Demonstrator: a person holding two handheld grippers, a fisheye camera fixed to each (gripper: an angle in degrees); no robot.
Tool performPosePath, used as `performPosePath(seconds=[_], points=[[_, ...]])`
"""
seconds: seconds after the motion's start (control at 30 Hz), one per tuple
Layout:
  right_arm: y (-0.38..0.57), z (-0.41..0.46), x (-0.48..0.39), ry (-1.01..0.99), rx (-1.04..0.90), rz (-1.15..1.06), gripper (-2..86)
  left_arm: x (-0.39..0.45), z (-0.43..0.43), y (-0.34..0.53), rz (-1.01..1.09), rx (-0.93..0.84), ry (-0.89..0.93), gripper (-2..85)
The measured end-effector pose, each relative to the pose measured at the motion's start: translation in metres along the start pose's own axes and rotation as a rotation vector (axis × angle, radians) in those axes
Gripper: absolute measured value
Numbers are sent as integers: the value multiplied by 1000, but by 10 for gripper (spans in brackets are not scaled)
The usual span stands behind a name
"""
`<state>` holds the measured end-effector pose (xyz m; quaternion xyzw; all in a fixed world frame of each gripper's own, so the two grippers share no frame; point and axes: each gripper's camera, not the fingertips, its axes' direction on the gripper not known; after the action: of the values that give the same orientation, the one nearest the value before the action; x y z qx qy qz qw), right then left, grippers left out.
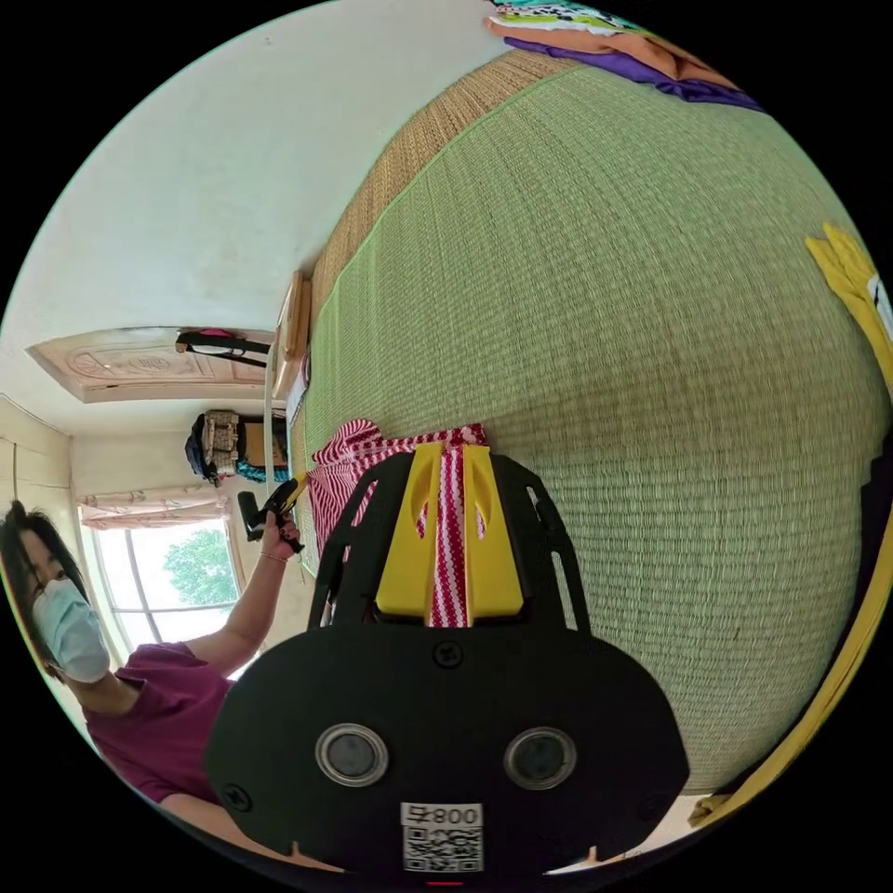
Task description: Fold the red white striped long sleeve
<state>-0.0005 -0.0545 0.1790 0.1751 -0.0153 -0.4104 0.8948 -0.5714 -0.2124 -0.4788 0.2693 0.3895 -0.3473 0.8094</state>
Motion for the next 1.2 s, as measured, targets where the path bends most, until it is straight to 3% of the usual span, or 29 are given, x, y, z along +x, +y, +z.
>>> performPosePath(seconds=[0.2, 0.33, 0.47, 0.6, 0.9, 1.2], points=[[30, -4, -17, 18, 56, -50, 21, 15, -17, 35, 46, 84, -9, 13], [42, 38, -81, 55, -20, -240, 8, 42, 1, 51, 138, 24, -16, 6], [46, 100, -147, 242, -88, -431, 2, 53, 21, 50, 151, -15, -42, 3], [47, 153, -165, 448, -147, -482, 1, 58, 39, 50, 131, -55, -103, 3], [83, 100, -159, 335, -100, -443, 11, 68, -14, 127, 98, -45, -101, 20], [179, 12, -94, 237, -66, -258, 73, 64, -41, 237, -31, -129, -96, 68]])
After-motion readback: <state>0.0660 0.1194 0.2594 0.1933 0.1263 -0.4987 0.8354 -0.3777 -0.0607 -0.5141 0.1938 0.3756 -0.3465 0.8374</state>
